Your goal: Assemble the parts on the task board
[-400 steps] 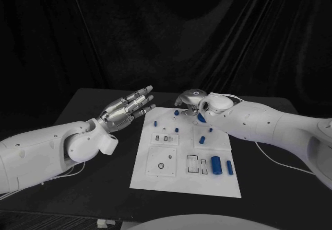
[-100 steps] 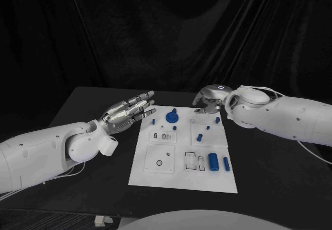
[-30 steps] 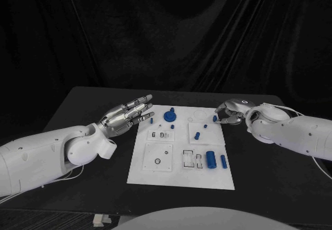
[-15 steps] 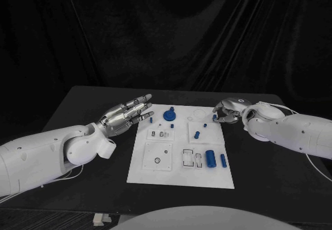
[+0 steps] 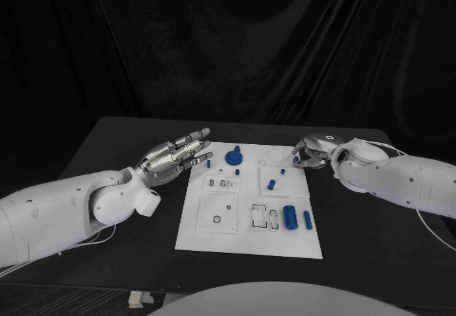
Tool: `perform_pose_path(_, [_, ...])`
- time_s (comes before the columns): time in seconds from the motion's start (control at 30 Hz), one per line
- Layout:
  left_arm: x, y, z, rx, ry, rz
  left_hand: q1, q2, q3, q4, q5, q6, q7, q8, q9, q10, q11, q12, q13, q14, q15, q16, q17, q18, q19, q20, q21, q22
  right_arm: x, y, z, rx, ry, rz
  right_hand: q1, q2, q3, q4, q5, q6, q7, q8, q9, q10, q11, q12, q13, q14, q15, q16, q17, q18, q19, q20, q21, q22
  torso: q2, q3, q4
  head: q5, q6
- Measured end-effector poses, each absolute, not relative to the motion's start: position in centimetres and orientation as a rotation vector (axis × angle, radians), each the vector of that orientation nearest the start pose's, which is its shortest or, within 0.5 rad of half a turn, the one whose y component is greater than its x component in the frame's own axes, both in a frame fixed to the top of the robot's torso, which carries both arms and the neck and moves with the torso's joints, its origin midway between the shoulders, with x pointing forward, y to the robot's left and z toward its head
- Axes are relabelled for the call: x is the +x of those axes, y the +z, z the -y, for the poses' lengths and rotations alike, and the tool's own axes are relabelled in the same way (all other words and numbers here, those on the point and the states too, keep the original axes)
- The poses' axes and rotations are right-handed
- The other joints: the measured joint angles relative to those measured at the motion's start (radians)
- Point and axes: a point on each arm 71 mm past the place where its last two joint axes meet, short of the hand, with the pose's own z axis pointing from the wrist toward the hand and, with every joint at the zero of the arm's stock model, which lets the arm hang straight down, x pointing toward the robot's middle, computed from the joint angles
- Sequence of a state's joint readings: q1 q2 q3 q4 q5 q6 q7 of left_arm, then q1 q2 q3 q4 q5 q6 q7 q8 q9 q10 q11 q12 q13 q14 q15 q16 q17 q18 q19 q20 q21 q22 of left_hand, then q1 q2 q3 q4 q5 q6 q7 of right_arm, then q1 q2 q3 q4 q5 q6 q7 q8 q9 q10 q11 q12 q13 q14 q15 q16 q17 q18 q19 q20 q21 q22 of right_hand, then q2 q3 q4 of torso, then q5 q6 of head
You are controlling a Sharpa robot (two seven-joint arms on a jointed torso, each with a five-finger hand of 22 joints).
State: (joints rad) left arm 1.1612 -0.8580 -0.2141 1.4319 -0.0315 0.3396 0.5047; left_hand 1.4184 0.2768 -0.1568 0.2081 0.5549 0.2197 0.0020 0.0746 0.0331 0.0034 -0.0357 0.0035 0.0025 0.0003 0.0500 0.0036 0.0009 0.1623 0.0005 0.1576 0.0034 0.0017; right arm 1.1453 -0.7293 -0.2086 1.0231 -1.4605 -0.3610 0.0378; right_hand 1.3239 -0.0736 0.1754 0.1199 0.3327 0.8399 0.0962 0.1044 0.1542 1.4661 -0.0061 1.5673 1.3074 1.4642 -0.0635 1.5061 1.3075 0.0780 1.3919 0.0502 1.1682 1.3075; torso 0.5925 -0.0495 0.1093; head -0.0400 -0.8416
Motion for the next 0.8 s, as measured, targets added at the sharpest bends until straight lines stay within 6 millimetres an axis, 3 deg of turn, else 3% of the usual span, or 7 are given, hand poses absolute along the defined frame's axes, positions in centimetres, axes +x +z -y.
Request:
perform_pose_path(0.2, [44.88,-24.89,-21.58,-1.010,-2.040,-1.758,0.000,0.000,0.000,0.000,0.000,0.000,0.000,0.000,0.000,0.000,0.000,0.000,0.000,0.000,0.000,0.000,0.000,0.000,0.000,0.000,0.000,0.000,52.29,-28.70,30.20,-0.177,0.320,-1.807,0.000,0.000,0.000,0.000,-0.004,0.000,0.000,0.000,0.006,0.000,0.000,0.000,0.000,0.000,0.000,-0.001,0.000,0.000,0.000,0.000,-0.004,0.000,0.000,0.0003,0.0009,-0.002,-0.002])
perform_pose_path(0.5, [44.86,-24.90,-21.56,-1.010,-2.041,-1.760,0.000,0.000,0.000,0.000,0.000,0.000,0.000,0.000,0.000,0.000,0.000,0.000,0.000,0.000,0.000,0.000,0.000,0.000,0.000,0.000,0.000,0.000,52.24,-28.86,30.24,-0.177,0.317,-1.821,0.000,0.000,-0.002,-0.002,-0.075,0.000,0.000,0.000,0.033,0.000,0.000,0.000,0.000,0.000,0.000,-0.013,0.000,0.000,-0.007,0.000,-0.024,0.000,0.000,0.0003,0.0010,-0.003,-0.003])
perform_pose_path(0.8, [44.81,-24.92,-21.56,-1.011,-2.043,-1.762,0.000,0.000,0.003,-0.003,0.000,0.000,0.000,0.000,0.000,0.000,0.000,0.000,0.000,0.000,0.000,0.000,0.001,0.000,0.000,0.000,0.000,0.000,52.25,-28.92,30.12,-0.177,0.317,-1.825,0.000,0.000,-0.003,-0.003,-0.086,0.004,-0.004,0.011,0.050,0.000,0.000,0.000,0.000,0.000,0.000,-0.023,0.000,0.000,-0.011,0.003,-0.036,0.000,0.000,0.0001,-0.0009,0.000,-0.006])
